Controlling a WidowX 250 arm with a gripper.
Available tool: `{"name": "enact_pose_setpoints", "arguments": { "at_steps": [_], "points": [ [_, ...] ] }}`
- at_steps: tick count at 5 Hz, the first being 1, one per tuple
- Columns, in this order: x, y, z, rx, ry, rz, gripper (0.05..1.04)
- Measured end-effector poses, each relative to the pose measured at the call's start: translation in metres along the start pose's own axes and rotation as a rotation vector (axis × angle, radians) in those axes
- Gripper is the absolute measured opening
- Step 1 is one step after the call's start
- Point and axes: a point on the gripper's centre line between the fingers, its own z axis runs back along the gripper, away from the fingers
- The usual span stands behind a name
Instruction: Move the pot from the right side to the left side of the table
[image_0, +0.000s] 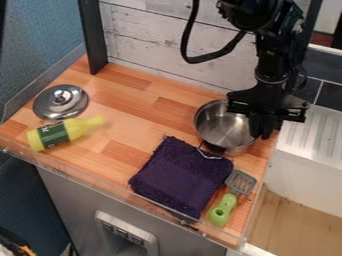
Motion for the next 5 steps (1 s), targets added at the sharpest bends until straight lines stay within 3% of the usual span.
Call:
{"name": "enact_pose_setpoints", "arguments": {
  "at_steps": [2, 4, 5],
  "points": [
    [0.004, 0.03, 0.008, 0.082, -0.003, 0.039, 0.079],
    [0.026, 0.082, 0.062, 0.139, -0.046, -0.014, 0.055],
    [0.038, 0.123, 0.074, 0.186, -0.057, 0.004, 0.055]
  ]
}}
